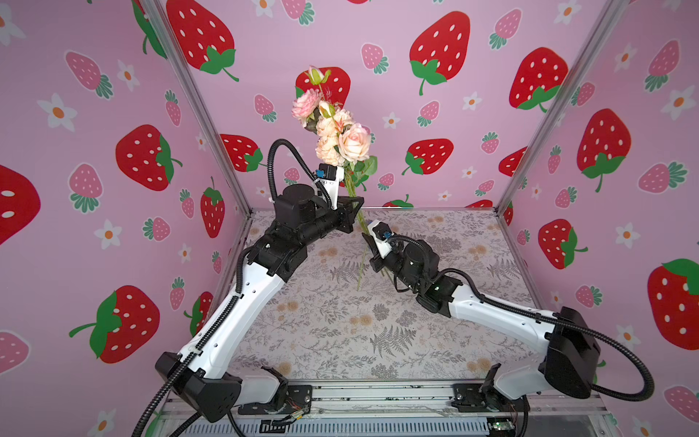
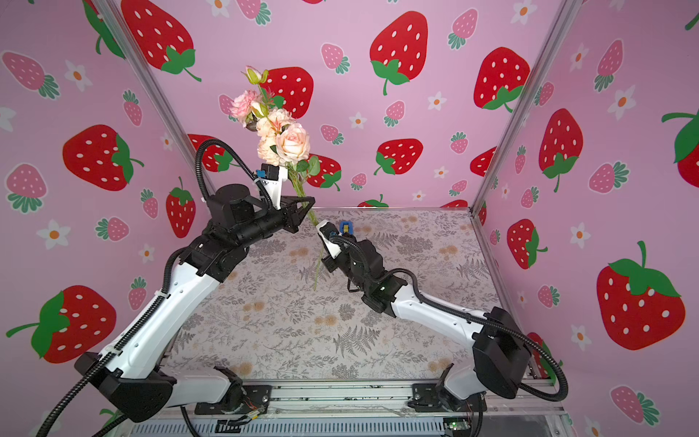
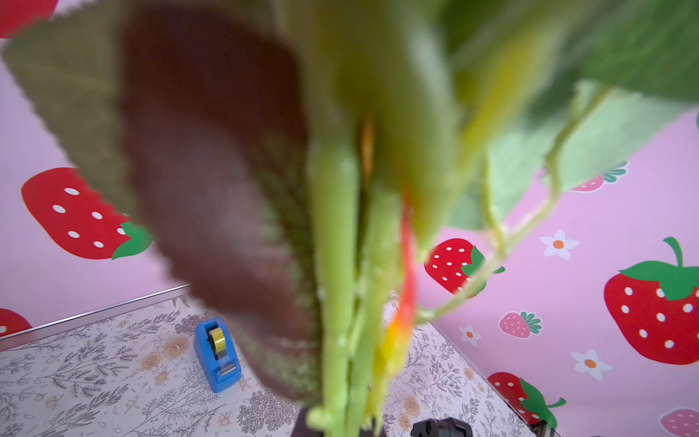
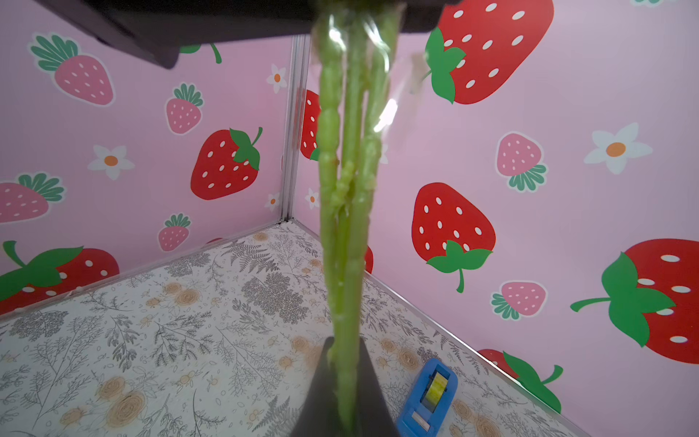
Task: Wrap bouquets with tape
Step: Wrap the tape around the bouquet.
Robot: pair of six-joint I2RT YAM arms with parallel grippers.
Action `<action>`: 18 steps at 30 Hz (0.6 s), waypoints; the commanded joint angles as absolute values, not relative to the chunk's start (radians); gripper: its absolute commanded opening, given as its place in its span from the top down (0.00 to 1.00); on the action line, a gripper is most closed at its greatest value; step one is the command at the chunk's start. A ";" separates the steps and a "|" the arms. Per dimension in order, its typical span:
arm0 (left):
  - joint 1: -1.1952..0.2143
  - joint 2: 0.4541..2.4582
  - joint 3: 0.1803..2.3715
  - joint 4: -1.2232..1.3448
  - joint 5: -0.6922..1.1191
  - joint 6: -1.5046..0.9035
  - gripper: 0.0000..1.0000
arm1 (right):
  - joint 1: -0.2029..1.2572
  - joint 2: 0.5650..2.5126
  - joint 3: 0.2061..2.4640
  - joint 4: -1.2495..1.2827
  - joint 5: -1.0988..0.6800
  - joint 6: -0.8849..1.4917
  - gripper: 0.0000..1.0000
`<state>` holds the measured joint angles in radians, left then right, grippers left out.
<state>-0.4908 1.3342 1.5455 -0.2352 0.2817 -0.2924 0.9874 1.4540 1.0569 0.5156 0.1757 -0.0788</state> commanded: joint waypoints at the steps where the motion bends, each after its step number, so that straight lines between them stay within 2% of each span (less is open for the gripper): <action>1: -0.495 1.308 1.543 -0.133 0.366 -0.344 0.74 | 0.979 1.436 1.024 0.498 0.152 -0.046 1.00; 4: -0.497 1.271 1.482 -0.098 0.340 -0.349 0.55 | 0.979 1.425 1.020 0.507 0.179 -0.027 1.00; 5: -0.496 1.256 1.458 -0.085 0.326 -0.351 0.52 | 0.979 1.424 1.020 0.507 0.192 -0.020 1.00; 14: -0.500 1.191 1.298 -0.028 0.244 -0.368 0.45 | 0.979 1.414 1.016 0.550 0.171 0.068 1.00; 18: -0.506 1.184 1.226 0.077 0.201 -0.408 0.45 | 0.980 1.414 1.014 0.573 0.145 0.131 1.00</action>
<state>-0.4984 1.1946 1.2552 -0.0227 0.2493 -0.3729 0.9779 1.4498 1.0176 0.5014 0.1654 0.0544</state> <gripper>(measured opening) 0.554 0.076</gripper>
